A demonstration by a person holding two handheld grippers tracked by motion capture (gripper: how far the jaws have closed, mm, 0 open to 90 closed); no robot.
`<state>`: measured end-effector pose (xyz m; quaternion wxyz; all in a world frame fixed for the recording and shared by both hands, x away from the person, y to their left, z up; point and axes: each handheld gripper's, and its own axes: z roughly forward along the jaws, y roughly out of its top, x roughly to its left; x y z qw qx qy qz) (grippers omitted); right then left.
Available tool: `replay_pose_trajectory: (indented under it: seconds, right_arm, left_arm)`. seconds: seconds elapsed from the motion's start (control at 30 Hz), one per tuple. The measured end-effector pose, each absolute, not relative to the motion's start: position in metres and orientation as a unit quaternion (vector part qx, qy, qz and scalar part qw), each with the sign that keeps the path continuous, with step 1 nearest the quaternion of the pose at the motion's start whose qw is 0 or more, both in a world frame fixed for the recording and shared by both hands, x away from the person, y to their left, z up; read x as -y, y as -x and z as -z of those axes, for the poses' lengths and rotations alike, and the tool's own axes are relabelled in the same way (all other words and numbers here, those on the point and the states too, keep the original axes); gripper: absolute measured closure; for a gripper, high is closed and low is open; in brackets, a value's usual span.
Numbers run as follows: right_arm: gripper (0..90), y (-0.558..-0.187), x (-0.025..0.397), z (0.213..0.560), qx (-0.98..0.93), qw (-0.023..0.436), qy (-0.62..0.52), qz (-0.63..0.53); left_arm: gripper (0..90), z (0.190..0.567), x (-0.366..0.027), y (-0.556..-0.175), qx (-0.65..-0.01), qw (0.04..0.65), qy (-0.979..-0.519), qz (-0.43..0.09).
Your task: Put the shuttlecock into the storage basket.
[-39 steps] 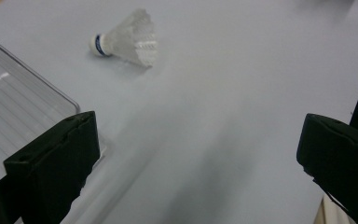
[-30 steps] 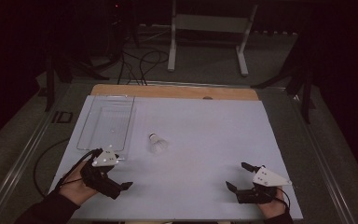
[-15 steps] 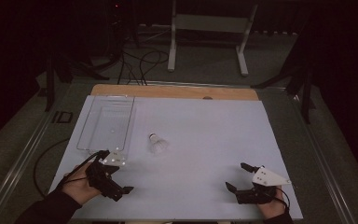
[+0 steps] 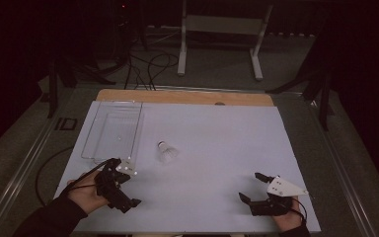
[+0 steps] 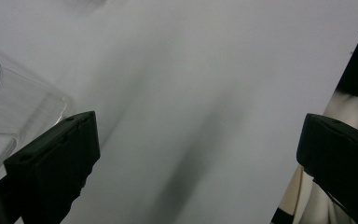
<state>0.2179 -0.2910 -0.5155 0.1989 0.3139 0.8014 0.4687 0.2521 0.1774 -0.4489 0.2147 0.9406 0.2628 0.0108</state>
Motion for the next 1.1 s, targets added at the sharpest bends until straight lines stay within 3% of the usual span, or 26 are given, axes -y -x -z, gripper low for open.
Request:
replay_pose_trajectory:
  seconds: [1.1]
  right_arm:
    - [9.7, -0.217, 0.291, 0.516, -0.803, 0.199, -0.32, -0.461]
  left_arm:
    - [0.0, 0.467, -0.15, -0.258, -0.26, 0.146, -0.954, 0.038]
